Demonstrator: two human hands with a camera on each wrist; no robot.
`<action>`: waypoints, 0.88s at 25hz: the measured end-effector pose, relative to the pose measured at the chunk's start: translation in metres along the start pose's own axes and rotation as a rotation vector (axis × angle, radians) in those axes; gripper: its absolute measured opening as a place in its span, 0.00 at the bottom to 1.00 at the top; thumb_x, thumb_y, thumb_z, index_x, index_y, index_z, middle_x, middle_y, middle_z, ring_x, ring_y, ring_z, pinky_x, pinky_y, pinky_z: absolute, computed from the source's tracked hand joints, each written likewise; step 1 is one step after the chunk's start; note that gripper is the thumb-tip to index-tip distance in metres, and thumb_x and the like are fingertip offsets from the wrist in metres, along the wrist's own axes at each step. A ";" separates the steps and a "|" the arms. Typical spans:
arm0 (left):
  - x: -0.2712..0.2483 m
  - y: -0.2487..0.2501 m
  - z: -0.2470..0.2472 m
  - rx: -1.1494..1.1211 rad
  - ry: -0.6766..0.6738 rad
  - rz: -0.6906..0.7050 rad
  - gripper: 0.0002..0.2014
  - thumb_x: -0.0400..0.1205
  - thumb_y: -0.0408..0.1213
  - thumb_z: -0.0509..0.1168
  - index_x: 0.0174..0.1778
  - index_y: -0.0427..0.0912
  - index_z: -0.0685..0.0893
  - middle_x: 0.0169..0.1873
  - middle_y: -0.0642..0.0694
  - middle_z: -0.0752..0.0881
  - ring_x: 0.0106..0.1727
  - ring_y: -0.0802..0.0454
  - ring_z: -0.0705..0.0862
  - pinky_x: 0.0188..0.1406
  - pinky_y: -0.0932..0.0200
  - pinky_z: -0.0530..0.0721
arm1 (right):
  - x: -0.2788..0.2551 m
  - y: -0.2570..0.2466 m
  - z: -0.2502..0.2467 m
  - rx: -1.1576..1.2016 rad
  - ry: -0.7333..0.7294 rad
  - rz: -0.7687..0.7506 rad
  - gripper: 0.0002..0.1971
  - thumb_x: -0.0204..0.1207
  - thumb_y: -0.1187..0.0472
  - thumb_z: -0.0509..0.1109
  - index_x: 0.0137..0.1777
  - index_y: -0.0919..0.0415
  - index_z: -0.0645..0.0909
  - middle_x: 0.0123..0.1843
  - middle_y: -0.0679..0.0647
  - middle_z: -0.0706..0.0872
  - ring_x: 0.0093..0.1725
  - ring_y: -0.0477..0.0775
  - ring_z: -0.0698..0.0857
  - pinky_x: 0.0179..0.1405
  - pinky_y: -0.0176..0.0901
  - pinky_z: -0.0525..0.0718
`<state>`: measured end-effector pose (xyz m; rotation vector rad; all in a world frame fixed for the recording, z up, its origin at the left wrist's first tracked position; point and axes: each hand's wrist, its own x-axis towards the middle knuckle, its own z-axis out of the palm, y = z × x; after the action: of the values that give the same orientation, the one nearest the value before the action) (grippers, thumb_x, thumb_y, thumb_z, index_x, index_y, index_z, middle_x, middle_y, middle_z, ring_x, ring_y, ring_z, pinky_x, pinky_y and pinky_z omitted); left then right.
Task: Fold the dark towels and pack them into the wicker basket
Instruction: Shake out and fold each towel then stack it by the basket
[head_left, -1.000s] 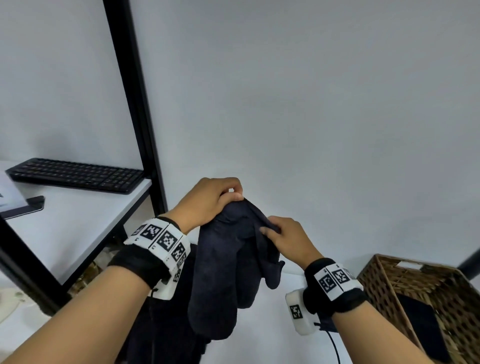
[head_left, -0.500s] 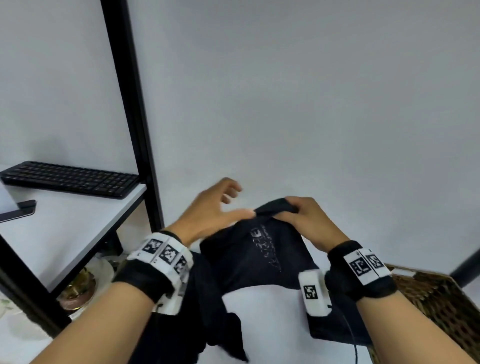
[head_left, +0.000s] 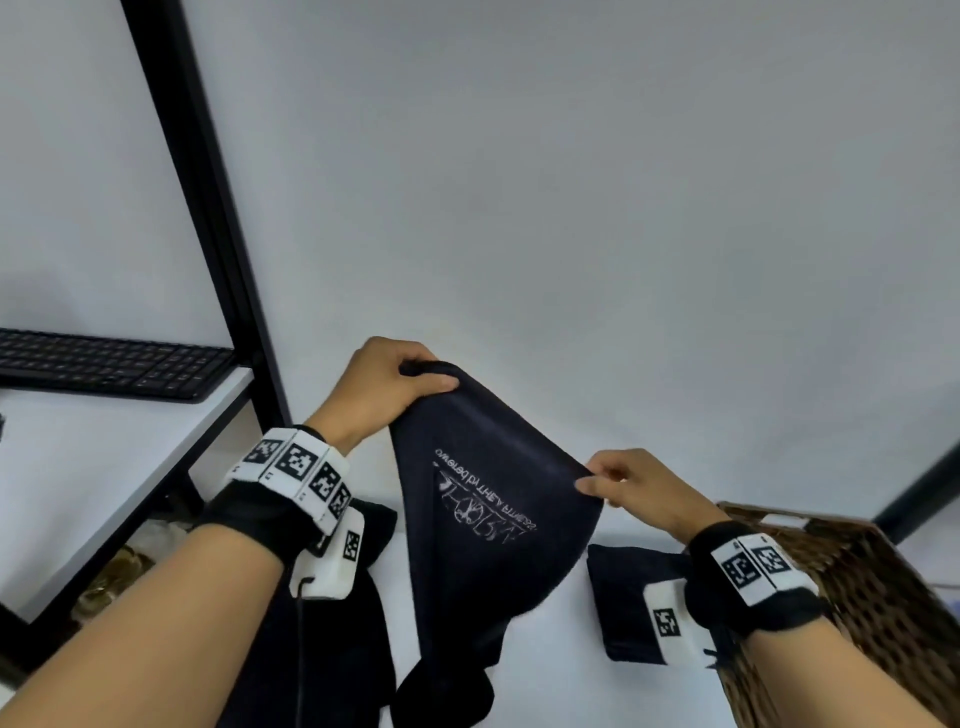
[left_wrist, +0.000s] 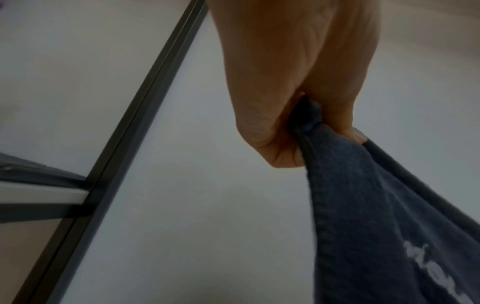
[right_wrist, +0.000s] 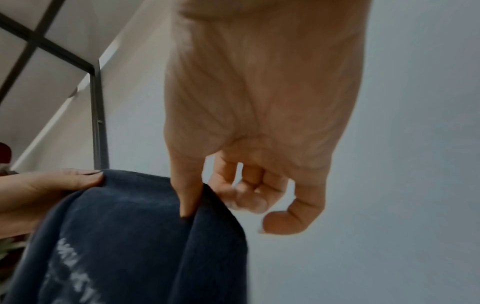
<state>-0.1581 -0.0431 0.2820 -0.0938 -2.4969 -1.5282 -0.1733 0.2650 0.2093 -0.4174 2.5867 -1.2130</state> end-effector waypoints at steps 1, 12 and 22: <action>0.002 -0.002 -0.005 -0.025 0.032 -0.023 0.05 0.71 0.39 0.79 0.36 0.42 0.90 0.35 0.45 0.91 0.38 0.51 0.88 0.49 0.46 0.87 | 0.000 0.006 -0.005 -0.030 0.083 -0.018 0.14 0.77 0.57 0.72 0.32 0.54 0.74 0.32 0.49 0.80 0.34 0.47 0.78 0.44 0.44 0.78; 0.055 -0.015 -0.036 0.322 0.179 0.016 0.02 0.75 0.36 0.75 0.38 0.48 0.91 0.27 0.59 0.89 0.27 0.67 0.84 0.33 0.81 0.75 | 0.060 0.022 -0.084 -0.687 0.480 -0.228 0.09 0.82 0.53 0.64 0.48 0.57 0.82 0.43 0.53 0.83 0.45 0.61 0.84 0.40 0.48 0.78; 0.019 0.098 -0.108 -0.369 0.549 0.277 0.03 0.76 0.32 0.74 0.39 0.45 0.88 0.30 0.52 0.88 0.29 0.55 0.85 0.33 0.63 0.83 | -0.017 -0.146 -0.155 0.393 0.837 -0.573 0.04 0.77 0.59 0.70 0.43 0.51 0.86 0.38 0.44 0.88 0.42 0.46 0.86 0.44 0.42 0.87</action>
<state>-0.1446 -0.0950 0.4194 -0.0615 -1.6949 -1.6074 -0.1891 0.2905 0.4206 -0.7104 2.8090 -2.4878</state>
